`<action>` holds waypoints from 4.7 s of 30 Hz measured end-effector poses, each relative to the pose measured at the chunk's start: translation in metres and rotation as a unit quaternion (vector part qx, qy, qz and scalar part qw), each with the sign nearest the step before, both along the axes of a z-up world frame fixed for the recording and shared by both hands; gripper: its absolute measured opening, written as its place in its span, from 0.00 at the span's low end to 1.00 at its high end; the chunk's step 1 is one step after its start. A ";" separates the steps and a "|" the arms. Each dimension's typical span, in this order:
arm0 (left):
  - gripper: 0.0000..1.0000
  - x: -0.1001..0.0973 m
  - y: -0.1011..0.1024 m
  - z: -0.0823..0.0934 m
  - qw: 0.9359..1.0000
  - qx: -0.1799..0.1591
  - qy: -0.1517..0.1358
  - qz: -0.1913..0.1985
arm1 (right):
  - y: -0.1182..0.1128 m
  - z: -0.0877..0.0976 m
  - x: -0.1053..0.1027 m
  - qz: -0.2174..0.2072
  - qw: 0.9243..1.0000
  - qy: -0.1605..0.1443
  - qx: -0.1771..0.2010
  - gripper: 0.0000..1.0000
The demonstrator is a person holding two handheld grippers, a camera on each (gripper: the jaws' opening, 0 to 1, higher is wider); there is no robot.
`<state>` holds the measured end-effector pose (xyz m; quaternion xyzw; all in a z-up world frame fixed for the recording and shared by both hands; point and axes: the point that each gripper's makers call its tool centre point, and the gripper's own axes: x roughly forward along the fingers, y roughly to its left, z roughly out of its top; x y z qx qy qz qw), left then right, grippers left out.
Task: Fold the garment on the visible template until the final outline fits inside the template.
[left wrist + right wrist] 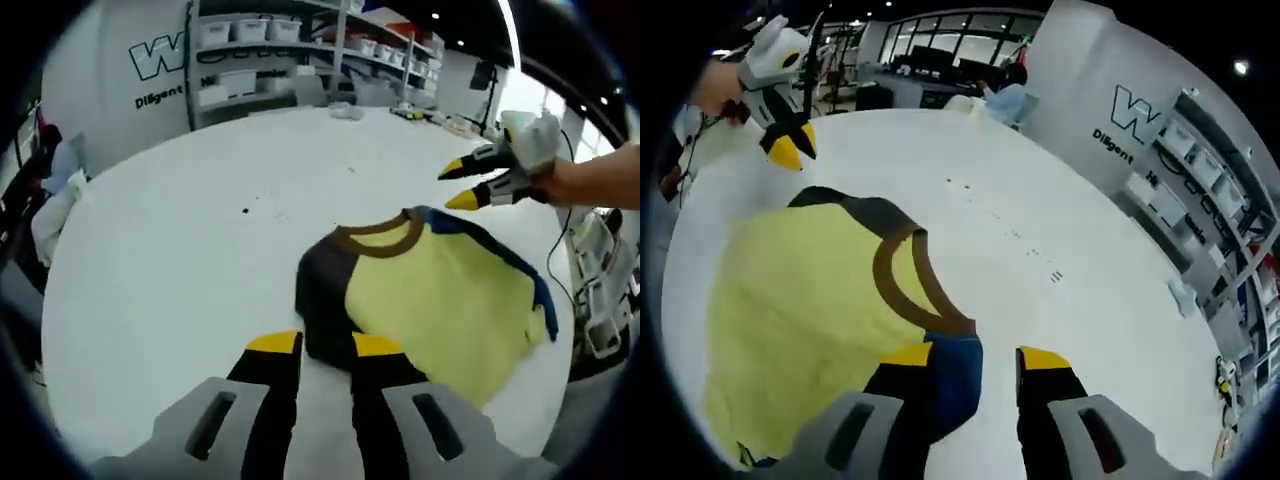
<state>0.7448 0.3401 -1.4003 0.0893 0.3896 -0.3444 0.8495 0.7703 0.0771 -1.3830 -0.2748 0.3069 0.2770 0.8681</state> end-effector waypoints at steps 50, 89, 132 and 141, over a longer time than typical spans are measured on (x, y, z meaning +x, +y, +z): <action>0.00 -0.045 -0.014 -0.010 0.999 -0.034 0.041 -0.007 | 0.119 -0.052 -0.176 0.207 0.977 0.041 0.016 0.27; 0.12 -0.031 0.094 0.040 0.998 0.054 -0.014 0.027 | 0.109 -0.057 -0.172 0.180 0.981 0.066 0.009 0.00; 0.18 -0.057 0.088 -0.037 0.965 0.011 -0.013 0.260 | 0.110 -0.060 -0.171 0.174 0.982 0.065 0.027 0.00; 0.06 -0.054 0.097 -0.027 0.974 0.020 -0.022 0.224 | 0.109 -0.060 -0.171 0.170 0.983 0.066 0.025 0.00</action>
